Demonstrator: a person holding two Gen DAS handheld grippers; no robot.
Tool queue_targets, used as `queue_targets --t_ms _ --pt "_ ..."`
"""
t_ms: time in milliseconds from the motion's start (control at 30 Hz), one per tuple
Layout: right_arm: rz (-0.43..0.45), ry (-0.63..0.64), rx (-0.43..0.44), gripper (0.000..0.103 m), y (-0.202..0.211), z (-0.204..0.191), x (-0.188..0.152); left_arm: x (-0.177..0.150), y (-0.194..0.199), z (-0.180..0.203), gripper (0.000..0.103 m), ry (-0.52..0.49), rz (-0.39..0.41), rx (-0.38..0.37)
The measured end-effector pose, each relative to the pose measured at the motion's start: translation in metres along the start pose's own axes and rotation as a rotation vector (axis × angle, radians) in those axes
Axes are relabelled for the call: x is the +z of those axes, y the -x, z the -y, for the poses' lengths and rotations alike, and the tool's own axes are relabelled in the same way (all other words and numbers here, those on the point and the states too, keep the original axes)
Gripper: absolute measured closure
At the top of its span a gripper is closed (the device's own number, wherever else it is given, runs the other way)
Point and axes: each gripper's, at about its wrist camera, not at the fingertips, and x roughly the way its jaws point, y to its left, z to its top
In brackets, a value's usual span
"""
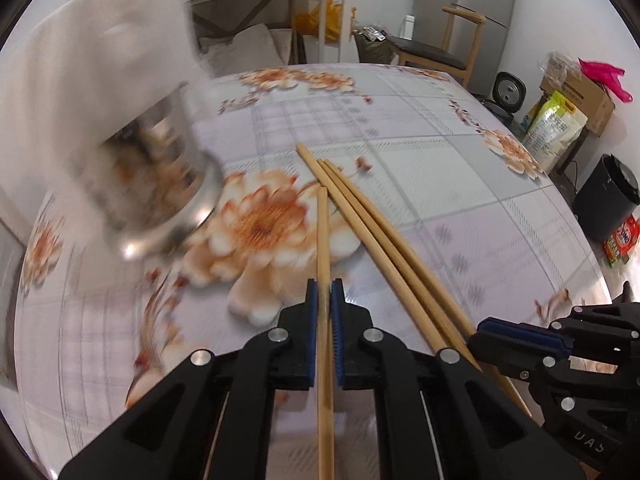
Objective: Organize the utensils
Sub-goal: 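Hold the chopstick in the left tool while the right tool positions over another chopstick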
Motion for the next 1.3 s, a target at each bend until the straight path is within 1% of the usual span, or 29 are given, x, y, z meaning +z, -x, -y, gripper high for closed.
queue_targets --t_ms 133,233,367,500,667,800,833,900,1067,1167,1200,1300 --pt "-0.003 -0.004 -0.004 0.099 0.006 -0.006 -0.010 -0.015 0.012 -0.016 0.097 0.030 -0.004 0.012" --pt "0.003 -0.056 -0.022 0.099 0.013 0.005 -0.015 -0.022 0.018 -0.032 0.097 0.061 -0.002 0.036" --pt "0.018 -0.132 -0.050 0.099 0.022 0.025 -0.017 -0.025 0.021 -0.048 0.097 0.094 -0.004 0.046" --pt "0.020 -0.185 -0.034 0.099 0.024 0.035 -0.018 -0.024 0.021 -0.051 0.096 0.093 -0.020 0.033" --pt "0.024 -0.160 -0.067 0.099 0.022 0.029 -0.016 -0.022 0.022 -0.053 0.096 0.096 -0.046 -0.012" --pt "0.019 -0.158 -0.064 0.099 0.023 0.030 -0.017 -0.021 0.022 -0.054 0.096 0.096 -0.057 -0.034" --pt "0.017 -0.161 -0.060 0.099 0.023 0.031 -0.017 -0.021 0.023 -0.054 0.095 0.096 -0.058 -0.038" --pt "0.015 -0.164 -0.055 0.099 0.024 0.032 -0.017 -0.020 0.024 -0.056 0.089 0.099 -0.056 -0.047" --pt "0.012 -0.170 -0.043 0.097 0.024 0.033 -0.017 -0.019 0.032 -0.057 0.080 0.084 -0.035 -0.059" --pt "0.008 -0.172 -0.030 0.093 0.023 0.032 -0.016 -0.020 0.036 -0.056 0.073 0.071 -0.027 -0.066" --pt "0.007 -0.173 -0.026 0.091 0.024 0.032 -0.016 -0.020 0.038 -0.056 0.071 0.064 -0.024 -0.068" --pt "0.004 -0.174 -0.011 0.085 0.024 0.031 -0.015 -0.021 0.040 -0.056 0.069 0.054 -0.022 -0.077"
